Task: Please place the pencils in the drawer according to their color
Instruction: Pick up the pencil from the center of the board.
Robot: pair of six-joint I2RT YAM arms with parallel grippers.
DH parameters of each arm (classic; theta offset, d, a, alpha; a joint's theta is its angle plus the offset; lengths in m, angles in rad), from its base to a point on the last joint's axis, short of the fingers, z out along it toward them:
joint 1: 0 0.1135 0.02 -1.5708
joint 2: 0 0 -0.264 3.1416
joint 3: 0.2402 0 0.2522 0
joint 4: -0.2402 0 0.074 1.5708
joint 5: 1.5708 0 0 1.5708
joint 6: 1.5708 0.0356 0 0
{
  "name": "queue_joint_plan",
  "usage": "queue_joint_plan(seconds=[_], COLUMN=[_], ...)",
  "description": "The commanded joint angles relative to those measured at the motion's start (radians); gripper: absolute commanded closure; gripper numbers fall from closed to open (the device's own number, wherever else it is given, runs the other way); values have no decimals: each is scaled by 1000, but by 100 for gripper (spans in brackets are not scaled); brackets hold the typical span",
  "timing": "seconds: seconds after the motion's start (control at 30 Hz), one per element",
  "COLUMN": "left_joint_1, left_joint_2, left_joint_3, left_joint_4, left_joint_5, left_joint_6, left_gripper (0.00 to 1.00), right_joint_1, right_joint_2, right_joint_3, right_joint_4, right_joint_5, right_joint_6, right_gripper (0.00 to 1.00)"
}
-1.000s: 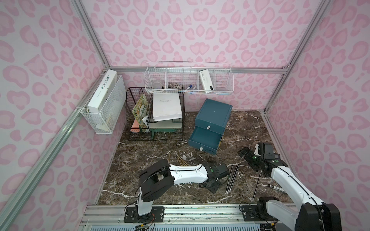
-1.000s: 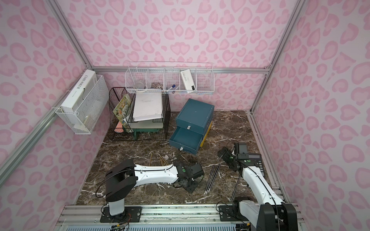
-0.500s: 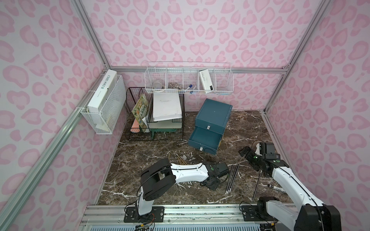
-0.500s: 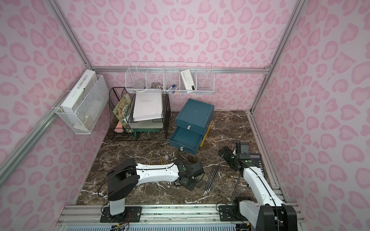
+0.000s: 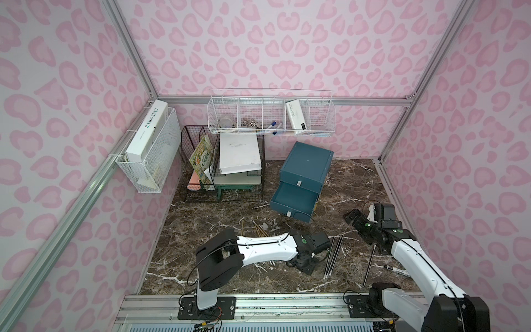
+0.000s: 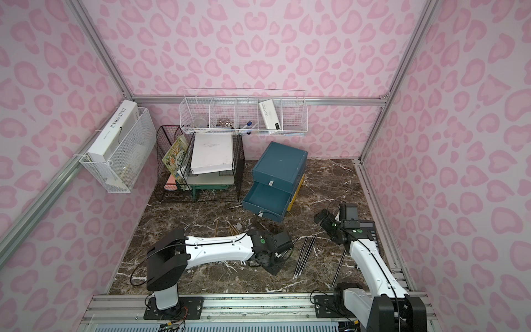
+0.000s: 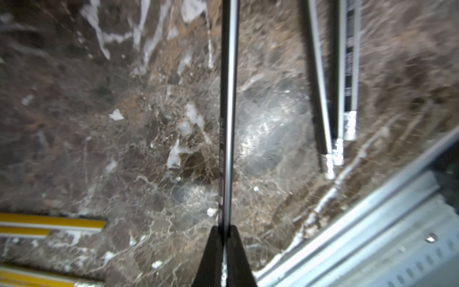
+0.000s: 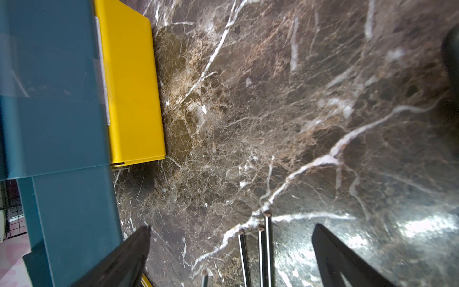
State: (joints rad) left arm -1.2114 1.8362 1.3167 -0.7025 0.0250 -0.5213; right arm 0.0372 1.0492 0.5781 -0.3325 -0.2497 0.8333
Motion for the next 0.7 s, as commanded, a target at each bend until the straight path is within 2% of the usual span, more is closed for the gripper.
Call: queue_joint_plan(seconds=[0.0,0.3,0.5,0.67], left_joint_1=[-4,-1,25,91], left_joint_2=[-67,-284,-338,-364], left_joint_3=[7,23,101,132], left_joint_4=[-76,-125,-143,-63], left_joint_5=[9,-36,-138,-172], left_joint_6=[17,-64,-169,-259], left_gripper=[100,100,100,100], right_joint_1=[-2,-19,-28,-33], right_joint_2=[4,20,23,18], right_joint_3=[8,13,17,19], right_joint_4=[6,20,24,23], right_joint_5=[-3,-15,-27,-34], right_joint_6=[-5,-17,-22,-23], right_gripper=[0,0,0,0])
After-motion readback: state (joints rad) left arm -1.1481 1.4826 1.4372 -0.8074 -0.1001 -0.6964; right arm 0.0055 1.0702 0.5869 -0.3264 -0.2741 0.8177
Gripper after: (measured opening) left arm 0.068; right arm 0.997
